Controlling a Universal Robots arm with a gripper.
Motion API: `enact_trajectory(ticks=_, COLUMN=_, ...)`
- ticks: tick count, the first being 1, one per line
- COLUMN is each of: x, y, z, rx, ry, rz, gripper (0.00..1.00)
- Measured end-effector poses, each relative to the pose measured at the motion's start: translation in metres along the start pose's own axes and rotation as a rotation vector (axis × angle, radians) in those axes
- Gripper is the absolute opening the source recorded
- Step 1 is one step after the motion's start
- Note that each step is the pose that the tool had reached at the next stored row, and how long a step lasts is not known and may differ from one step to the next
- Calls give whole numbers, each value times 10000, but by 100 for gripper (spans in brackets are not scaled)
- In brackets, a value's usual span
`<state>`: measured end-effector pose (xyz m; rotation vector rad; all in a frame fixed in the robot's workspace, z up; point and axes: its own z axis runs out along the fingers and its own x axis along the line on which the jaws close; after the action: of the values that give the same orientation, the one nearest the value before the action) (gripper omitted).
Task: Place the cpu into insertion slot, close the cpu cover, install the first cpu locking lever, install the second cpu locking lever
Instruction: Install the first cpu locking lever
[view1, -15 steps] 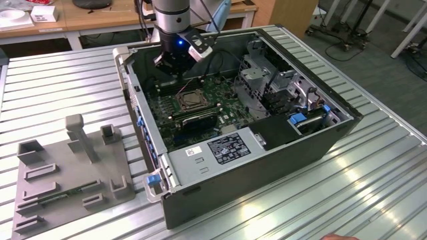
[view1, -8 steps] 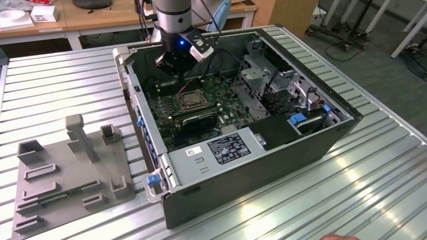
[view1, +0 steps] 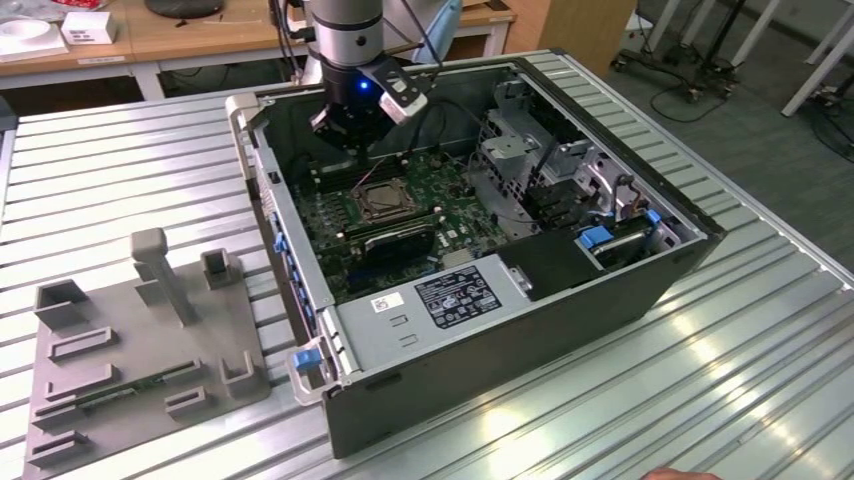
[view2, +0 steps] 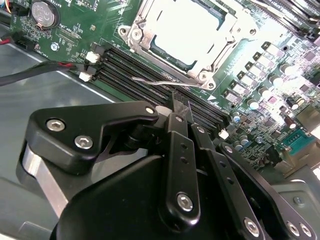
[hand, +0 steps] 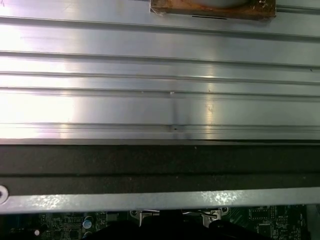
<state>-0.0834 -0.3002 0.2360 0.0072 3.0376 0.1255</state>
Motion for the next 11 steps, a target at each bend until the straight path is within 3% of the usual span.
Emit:
enact_trajectory(ticks=4, x=0, y=-1, z=0, rx=-74, ry=-1, rz=8, gripper=11)
enact_trajectory(ticks=11, x=0, y=-2, z=0, rx=-102, ry=0, rz=9, gripper=11)
